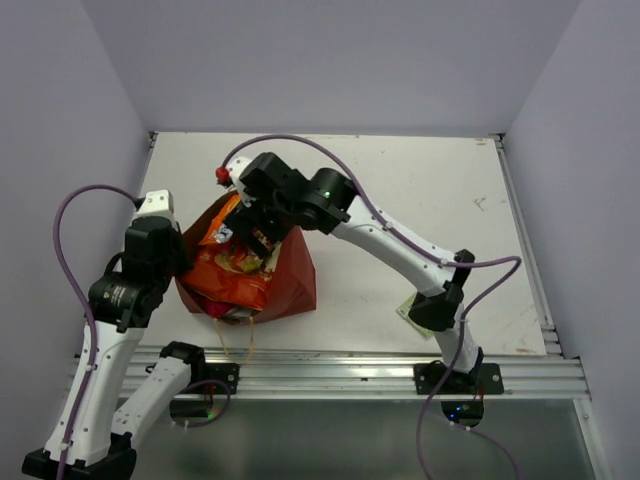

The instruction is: Place the snacks into the paper bag

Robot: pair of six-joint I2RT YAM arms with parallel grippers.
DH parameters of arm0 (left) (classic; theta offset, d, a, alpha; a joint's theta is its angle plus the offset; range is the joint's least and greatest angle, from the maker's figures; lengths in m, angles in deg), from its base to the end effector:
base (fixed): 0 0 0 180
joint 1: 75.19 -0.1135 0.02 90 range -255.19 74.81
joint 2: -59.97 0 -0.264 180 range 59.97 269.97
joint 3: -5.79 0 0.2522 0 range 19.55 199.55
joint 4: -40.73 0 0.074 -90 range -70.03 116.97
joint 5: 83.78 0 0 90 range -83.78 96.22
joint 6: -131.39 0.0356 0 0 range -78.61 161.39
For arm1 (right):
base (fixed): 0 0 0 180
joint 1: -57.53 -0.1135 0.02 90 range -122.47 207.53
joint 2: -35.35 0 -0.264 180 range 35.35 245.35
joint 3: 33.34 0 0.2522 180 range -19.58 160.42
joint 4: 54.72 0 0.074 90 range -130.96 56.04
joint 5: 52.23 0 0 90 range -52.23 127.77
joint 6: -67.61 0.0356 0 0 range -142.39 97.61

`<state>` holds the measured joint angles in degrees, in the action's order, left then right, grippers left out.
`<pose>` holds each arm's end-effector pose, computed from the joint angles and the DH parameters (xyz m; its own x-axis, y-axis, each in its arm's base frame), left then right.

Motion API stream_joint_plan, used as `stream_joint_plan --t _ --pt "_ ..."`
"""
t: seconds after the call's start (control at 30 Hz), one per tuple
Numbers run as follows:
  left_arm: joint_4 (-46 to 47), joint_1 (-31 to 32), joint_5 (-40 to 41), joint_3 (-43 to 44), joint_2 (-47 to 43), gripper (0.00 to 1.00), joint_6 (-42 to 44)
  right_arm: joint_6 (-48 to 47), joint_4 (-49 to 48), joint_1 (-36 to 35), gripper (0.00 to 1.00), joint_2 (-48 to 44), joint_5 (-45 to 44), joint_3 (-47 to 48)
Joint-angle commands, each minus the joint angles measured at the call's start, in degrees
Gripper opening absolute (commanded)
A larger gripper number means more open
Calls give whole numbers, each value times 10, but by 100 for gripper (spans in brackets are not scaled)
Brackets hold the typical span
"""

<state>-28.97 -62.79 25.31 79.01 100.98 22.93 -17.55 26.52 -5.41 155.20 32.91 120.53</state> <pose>0.1193 -0.0143 0.3556 -0.5478 -0.1859 -0.8157 -0.2361 0.9697 -0.0624 0.2005 0.3858 0.4032 -0.4054 -0.6087 -0.6820 -0.8299 0.5579 -0.0047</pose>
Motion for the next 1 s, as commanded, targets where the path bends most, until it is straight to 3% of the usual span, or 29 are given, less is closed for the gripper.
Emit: stream_joint_plan --t 0.0,0.1,0.17,0.27,0.33,0.43,0.73,0.97 --pt "59 -2 5 10 -6 0 -1 -1 19 -2 88 -126 -91 42" --pt "63 -2 2 9 -2 0 -1 24 20 4 91 -214 -179 -58" --pt "67 -2 -3 7 0 0 -1 60 13 25 92 -275 -215 -199" --pt "71 -2 -9 5 3 0 0 134 -31 40 91 -359 -224 -428" --pt "71 -2 -10 2 2 0 2 209 -60 53 91 -407 -185 -579" --pt "72 -1 -15 -2 -1 0 2 307 -88 55 91 -477 -182 -727" --pt "79 16 -37 -9 12 0 4 443 -67 83 91 -562 -204 -893" --pt "80 39 -31 -7 16 0 7 462 -75 159 91 -616 -194 -976"
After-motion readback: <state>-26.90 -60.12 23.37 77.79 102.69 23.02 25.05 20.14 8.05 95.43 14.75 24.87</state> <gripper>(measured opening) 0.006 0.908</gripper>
